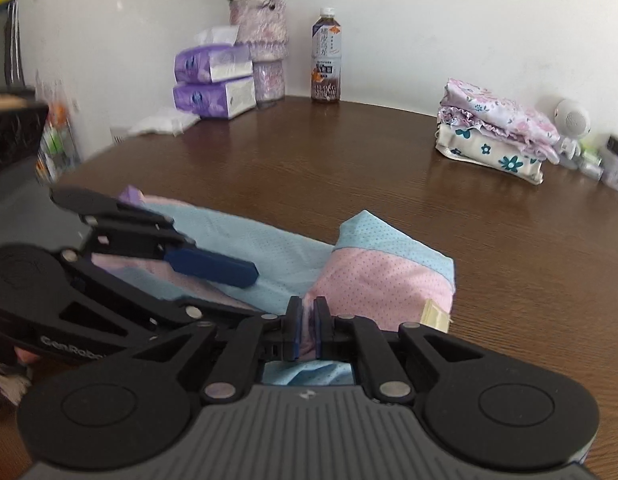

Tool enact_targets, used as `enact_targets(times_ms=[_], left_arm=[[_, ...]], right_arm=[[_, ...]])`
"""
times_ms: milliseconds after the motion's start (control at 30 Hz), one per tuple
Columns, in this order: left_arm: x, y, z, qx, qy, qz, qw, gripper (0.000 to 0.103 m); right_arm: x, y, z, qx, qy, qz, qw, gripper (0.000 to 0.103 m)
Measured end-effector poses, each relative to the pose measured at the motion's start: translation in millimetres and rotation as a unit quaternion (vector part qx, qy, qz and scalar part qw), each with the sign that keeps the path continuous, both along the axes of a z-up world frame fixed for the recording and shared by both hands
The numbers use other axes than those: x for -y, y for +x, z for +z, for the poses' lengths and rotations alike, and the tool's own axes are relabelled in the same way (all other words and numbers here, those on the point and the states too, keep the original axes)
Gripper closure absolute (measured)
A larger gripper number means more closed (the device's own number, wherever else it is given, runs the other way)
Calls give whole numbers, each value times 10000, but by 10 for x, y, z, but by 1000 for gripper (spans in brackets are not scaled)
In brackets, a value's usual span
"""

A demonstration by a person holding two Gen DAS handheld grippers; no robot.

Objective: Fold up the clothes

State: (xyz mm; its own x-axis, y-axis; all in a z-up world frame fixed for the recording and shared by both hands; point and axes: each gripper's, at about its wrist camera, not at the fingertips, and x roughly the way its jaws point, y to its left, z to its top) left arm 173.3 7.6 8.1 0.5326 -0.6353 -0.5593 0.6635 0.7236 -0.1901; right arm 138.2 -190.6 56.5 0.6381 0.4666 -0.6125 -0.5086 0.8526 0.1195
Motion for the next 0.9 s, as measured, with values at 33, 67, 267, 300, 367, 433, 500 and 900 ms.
enact_targets(times_ms=[33, 67, 267, 300, 367, 433, 500, 900], left_arm=[[-10, -12, 8, 21, 9, -4, 10000, 62], [-20, -25, 16, 42, 18, -9, 10000, 62], [-95, -40, 143, 82, -309, 72, 9995, 61], [-76, -33, 178, 64, -410, 54, 9991, 61], [12, -33, 252, 68, -550, -63, 9984, 61], [142, -51, 305, 119, -526, -152, 9984, 61], [276, -72, 348, 211, -446, -209, 9986, 61], [536, 273, 53, 9, 522, 253, 9983, 78]], right_arm=[[91, -16, 58, 5, 272, -15, 9996, 93], [194, -40, 126, 38, 539, -36, 9985, 92], [716, -145, 272, 392, 576, -667, 9953, 86], [767, -122, 219, 320, 495, -779, 9952, 86], [764, -75, 106, 152, 470, -709, 9963, 86], [732, -56, 27, 71, 441, -584, 9973, 87], [682, -93, 18, 171, 352, -466, 9981, 87], [666, -302, 31, 544, 192, 24, 9983, 86]])
